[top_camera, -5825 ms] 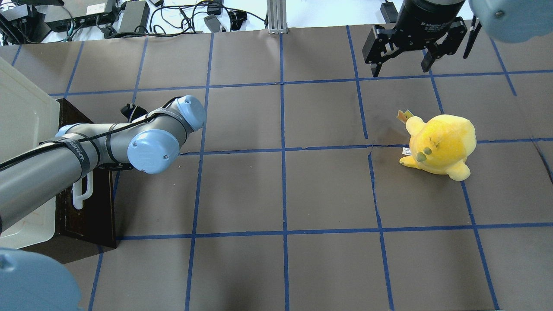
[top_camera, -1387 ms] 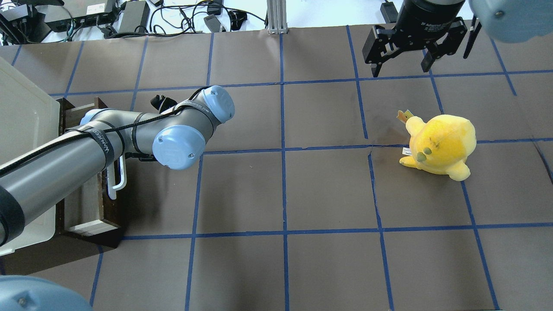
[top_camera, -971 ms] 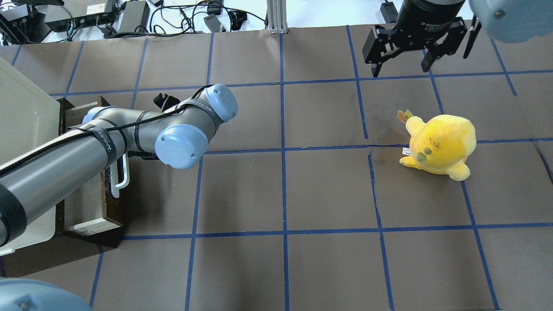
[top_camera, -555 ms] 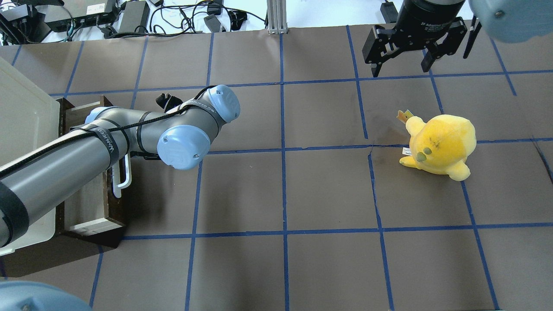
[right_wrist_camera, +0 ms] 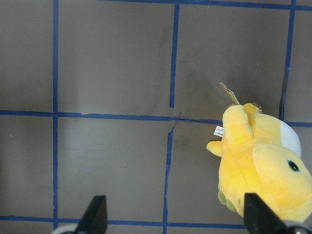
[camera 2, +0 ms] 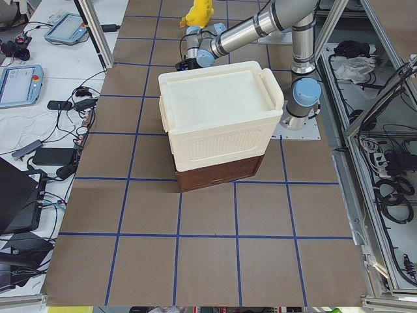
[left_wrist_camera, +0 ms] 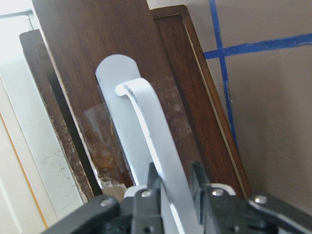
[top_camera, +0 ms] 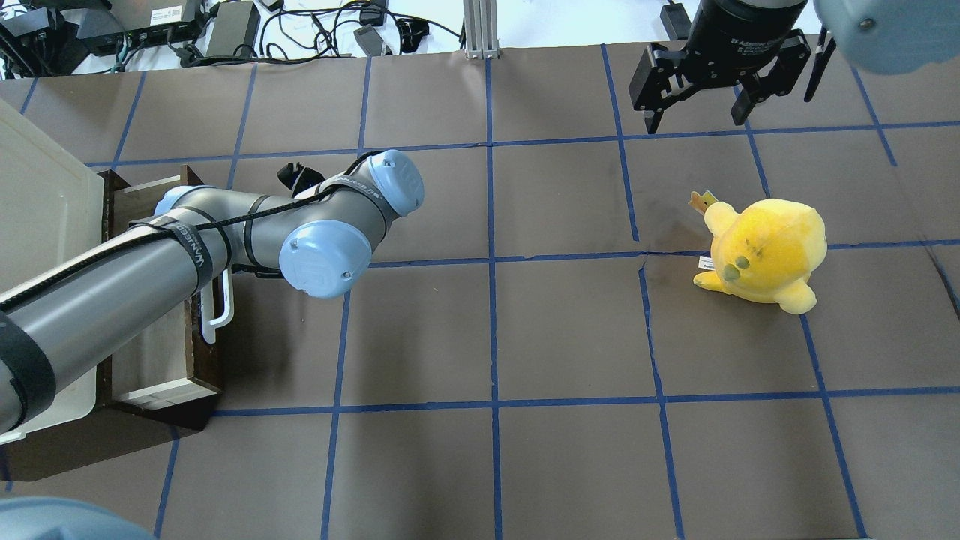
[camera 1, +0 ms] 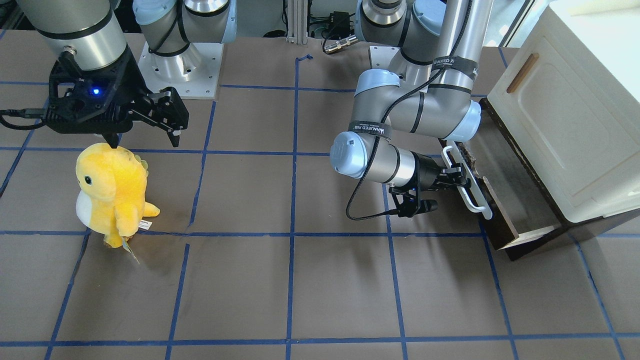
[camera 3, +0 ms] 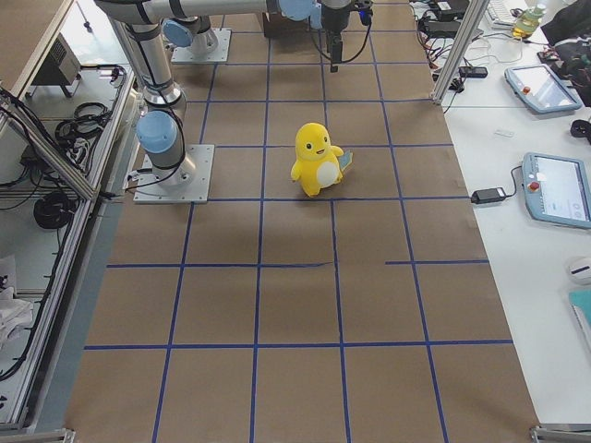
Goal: Pull drawer sideways
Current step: 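Keep pulling the drawer outward with the left gripper until open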
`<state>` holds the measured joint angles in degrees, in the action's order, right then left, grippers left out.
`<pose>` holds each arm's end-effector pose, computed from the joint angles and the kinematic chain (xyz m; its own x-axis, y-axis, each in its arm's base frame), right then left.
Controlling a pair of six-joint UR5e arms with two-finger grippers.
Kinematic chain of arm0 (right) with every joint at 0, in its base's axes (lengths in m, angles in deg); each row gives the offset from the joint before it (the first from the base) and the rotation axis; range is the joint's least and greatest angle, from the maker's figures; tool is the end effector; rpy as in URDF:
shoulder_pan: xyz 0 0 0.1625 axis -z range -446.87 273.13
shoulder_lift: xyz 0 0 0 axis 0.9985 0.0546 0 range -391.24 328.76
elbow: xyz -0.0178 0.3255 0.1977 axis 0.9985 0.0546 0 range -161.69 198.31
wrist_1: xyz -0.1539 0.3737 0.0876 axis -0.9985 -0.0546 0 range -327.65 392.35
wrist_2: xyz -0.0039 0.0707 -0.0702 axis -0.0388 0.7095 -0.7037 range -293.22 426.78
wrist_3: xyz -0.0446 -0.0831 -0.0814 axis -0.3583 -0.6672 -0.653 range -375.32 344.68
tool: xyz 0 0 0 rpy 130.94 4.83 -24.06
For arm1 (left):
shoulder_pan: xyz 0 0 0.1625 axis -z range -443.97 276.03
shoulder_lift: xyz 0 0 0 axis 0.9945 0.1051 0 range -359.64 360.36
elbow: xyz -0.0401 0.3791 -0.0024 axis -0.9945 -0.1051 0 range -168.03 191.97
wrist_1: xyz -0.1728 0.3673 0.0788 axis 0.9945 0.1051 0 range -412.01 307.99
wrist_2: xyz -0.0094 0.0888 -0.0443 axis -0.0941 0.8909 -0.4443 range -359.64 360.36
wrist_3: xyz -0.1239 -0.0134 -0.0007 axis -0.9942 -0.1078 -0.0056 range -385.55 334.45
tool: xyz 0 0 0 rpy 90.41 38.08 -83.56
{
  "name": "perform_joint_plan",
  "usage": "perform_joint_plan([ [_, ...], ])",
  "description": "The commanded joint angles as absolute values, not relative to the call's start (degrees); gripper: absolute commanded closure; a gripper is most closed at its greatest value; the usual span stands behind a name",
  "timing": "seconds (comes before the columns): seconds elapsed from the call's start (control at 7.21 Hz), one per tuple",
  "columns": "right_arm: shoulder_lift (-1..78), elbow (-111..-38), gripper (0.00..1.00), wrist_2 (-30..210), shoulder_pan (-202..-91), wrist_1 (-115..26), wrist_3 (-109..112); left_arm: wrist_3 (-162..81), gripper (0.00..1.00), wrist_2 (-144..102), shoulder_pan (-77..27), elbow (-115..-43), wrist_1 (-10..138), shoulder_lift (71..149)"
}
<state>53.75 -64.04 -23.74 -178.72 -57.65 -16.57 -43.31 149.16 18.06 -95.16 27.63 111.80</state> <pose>0.1492 -0.5252 0.4404 -0.9985 -0.0536 0.0101 -0.0540 0.9975 -0.0458 -0.1309 -0.4861 0.1693 -0.4582 0.2163 -0.8621 0.0460 0.9744 0.2201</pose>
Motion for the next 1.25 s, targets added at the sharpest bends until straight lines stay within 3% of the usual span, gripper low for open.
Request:
perform_joint_plan([
  [0.0, 53.7, -64.0, 0.00, -23.7, -178.7, -57.6, -16.5, -43.4, 0.68, 149.2, 18.2, -95.2, 27.6, 111.8],
  [0.14, 53.7, -64.0, 0.00, -23.7, -178.7, -57.6, -16.5, -43.4, 0.66, 149.2, 18.2, -95.2, 27.7, 111.8],
  [0.28, 53.7, -64.0, 0.00, -23.7, -178.7, -57.6, -16.5, -43.3, 0.53, 149.3, 18.2, -95.2, 27.7, 111.8],
  [0.42, 53.7, -64.0, 0.00, -23.7, -178.7, -57.6, -16.5, -43.3, 0.48, 149.2, 18.2, -95.2, 27.7, 111.8],
  [0.55, 53.7, -64.0, 0.00, -23.7, -178.7, -57.6, -16.5, -43.6, 0.25, 149.2, 18.2, -95.2, 27.6, 111.8],
  [0.83, 53.7, -64.0, 0.00, -23.7, -178.7, -57.6, -16.5, -44.1, 0.16, 144.3, 18.9, -94.6, 27.5, 111.6],
  [1.11, 53.7, -64.0, 0.00, -23.7, -178.7, -57.6, -16.5, -43.0, 0.10, 134.8, 20.3, -89.6, 27.6, 111.0],
])
